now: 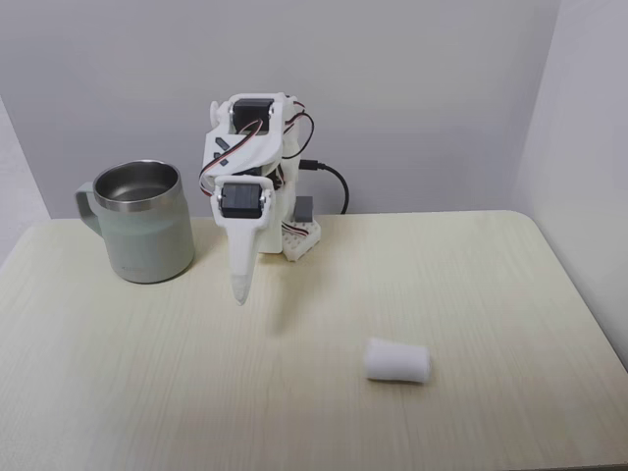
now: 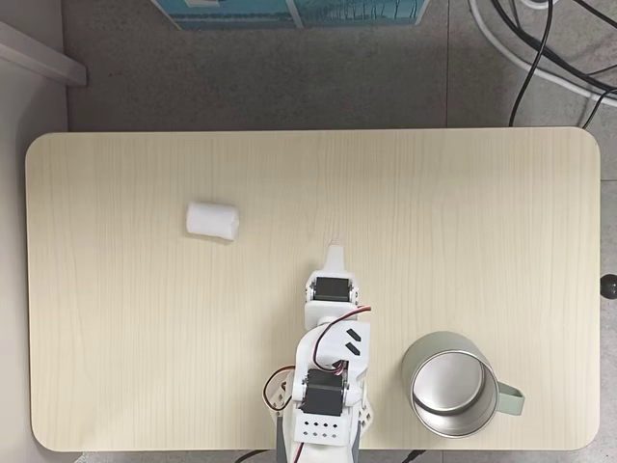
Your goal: Grasp a dressing and put it in the cup.
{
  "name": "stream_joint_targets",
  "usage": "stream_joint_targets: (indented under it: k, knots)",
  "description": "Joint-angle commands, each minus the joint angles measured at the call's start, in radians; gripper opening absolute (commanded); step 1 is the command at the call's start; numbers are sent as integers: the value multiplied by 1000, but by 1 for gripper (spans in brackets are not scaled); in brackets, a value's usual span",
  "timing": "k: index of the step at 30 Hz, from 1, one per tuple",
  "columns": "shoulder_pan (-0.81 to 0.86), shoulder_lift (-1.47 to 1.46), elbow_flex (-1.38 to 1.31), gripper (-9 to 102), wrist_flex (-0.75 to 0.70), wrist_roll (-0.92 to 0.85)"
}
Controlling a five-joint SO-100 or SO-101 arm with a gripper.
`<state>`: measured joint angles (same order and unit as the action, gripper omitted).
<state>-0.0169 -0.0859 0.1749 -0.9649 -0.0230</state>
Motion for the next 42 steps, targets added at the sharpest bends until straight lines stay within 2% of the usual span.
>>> stream_joint_targets:
  k: [1,29,33,36,39,42]
  knots:
    - [3,0,-2,0,14,-6]
    - [-15,0,9,0,3,5]
    - [-71,0,176,0,-107,11]
    - [-129,25,290,0,-120,-2]
    - [-193,204,492,1,-143,35]
    - [-259,448,729,9,-198,150]
